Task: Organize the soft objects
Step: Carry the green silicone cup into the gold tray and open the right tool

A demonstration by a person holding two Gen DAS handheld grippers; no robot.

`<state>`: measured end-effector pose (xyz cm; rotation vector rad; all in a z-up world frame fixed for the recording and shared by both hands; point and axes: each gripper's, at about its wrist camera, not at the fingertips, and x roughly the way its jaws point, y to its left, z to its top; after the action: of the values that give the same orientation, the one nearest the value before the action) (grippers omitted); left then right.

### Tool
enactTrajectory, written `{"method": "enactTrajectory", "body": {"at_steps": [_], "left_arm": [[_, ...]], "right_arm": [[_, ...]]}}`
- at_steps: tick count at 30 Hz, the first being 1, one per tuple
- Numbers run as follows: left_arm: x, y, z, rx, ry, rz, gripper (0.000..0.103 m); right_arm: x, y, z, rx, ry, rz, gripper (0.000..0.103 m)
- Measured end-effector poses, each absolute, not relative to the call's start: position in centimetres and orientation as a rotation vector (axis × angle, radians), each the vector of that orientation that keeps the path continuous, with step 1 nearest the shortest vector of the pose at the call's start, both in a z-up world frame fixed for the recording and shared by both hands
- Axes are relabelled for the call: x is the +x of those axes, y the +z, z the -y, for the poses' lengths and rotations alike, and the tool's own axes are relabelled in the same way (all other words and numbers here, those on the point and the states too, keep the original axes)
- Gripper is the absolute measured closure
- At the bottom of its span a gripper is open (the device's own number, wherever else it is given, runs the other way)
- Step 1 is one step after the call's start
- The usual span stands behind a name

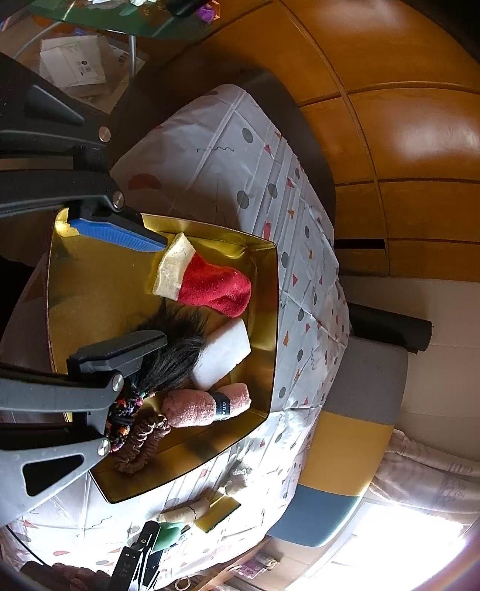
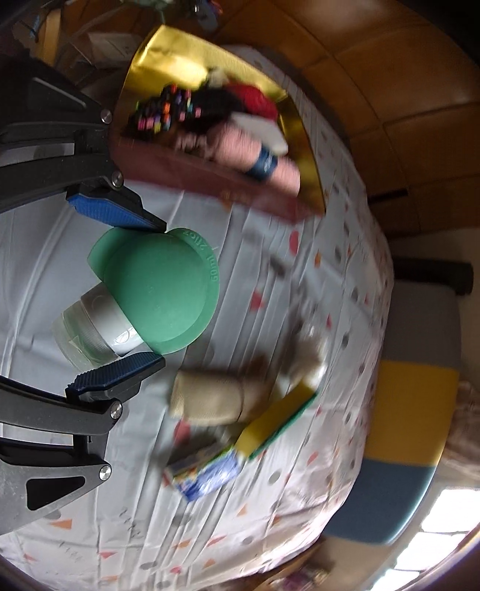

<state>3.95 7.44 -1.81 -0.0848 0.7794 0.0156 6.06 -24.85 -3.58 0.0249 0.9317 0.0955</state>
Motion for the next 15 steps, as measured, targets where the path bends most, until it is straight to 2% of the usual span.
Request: {"method": "enactTrajectory", "body": {"at_steps": [15], "left_arm": [[3.4, -2.0, -10.1, -0.121, 0.068, -0.781, 0.058]], "right_arm": [[7.2, -1.7, 13.2, -0.012, 0.381, -0.902, 0.037]]}}
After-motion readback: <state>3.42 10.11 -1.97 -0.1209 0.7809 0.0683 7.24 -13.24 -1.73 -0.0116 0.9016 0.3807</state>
